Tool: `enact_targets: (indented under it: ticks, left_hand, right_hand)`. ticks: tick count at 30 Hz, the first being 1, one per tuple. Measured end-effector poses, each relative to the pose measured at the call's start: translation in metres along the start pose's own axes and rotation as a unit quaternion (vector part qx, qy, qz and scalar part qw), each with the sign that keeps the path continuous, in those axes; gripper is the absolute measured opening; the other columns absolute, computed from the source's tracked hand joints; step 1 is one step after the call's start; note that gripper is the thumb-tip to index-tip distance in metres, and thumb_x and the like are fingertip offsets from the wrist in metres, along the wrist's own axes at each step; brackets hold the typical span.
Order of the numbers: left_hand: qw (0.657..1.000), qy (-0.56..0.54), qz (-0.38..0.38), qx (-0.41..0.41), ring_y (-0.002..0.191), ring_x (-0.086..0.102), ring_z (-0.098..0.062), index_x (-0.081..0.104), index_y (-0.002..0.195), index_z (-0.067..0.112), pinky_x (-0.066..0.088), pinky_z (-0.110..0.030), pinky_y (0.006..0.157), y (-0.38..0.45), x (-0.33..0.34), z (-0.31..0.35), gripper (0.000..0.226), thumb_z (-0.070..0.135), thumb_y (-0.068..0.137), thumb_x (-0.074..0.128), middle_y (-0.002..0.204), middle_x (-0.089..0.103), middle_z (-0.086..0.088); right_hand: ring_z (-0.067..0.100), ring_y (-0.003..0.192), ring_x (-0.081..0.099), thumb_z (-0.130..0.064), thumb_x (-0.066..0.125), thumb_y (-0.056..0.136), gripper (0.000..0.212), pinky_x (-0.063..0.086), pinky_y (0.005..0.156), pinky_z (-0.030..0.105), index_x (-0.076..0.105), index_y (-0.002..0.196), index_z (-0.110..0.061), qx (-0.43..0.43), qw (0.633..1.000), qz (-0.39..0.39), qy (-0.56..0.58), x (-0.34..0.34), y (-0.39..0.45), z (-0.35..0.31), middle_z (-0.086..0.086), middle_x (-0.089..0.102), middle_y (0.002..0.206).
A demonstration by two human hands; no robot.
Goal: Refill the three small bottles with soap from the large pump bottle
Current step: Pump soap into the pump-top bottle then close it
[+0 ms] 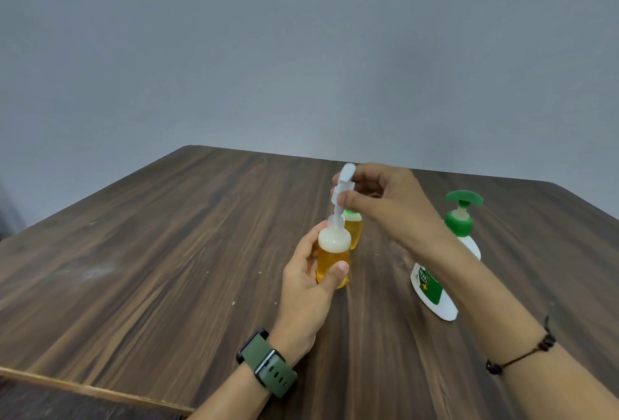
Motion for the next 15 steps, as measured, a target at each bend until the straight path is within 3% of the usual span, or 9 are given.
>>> enact_targets:
  ticks: [3,8,12,15]
  left_hand:
    - [1.000,-0.002,-0.003,0.003,0.110,0.058,-0.003,0.054,0.116,0.035,0.049,-0.015,0.082,-0.001,0.000,0.001,0.055,0.036,0.063,0.071,0.116,0.064,0.017]
    - [1.000,-0.006,-0.004,0.011,0.110,0.059,-0.004,0.055,0.114,0.035,0.049,-0.016,0.083,0.000,0.000,0.002,0.053,0.032,0.064,0.071,0.115,0.064,0.020]
    - [1.000,-0.009,-0.011,0.015,0.111,0.059,-0.005,0.054,0.116,0.031,0.049,-0.018,0.087,-0.001,0.000,0.003,0.050,0.016,0.070,0.069,0.116,0.065,0.018]
    - [0.999,-0.010,-0.042,0.012,0.113,0.058,-0.006,0.052,0.119,0.028,0.049,-0.019,0.089,-0.002,0.002,0.005,0.053,0.021,0.070,0.073,0.118,0.063,0.018]
  right_hand:
    - [0.018,0.095,0.067,-0.015,0.070,0.079,0.019,0.052,0.091,0.047,0.070,0.098,-0.018,0.018,1.000,-0.010,0.014,0.005,-0.004,0.012,0.002,0.072,0.096]
    - [0.018,0.100,0.066,-0.011,0.068,0.082,0.019,0.051,0.093,0.048,0.069,0.094,-0.026,0.036,0.997,-0.061,0.042,0.011,-0.008,0.018,0.001,0.072,0.100]
    - [0.020,0.099,0.068,-0.003,0.067,0.082,0.021,0.052,0.094,0.044,0.069,0.094,-0.020,0.040,0.990,-0.085,0.100,0.008,-0.009,0.019,0.005,0.074,0.097]
    - [0.019,0.099,0.069,0.002,0.064,0.083,0.022,0.054,0.091,0.037,0.069,0.097,-0.013,0.035,0.983,-0.135,0.122,0.004,-0.009,0.018,0.007,0.074,0.099]
Point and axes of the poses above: each hand's wrist, its own y-axis towards the middle knuckle, its own x-axis out of the palm, z = x × y, the point moved 5 cm from there along y, towards the middle knuckle
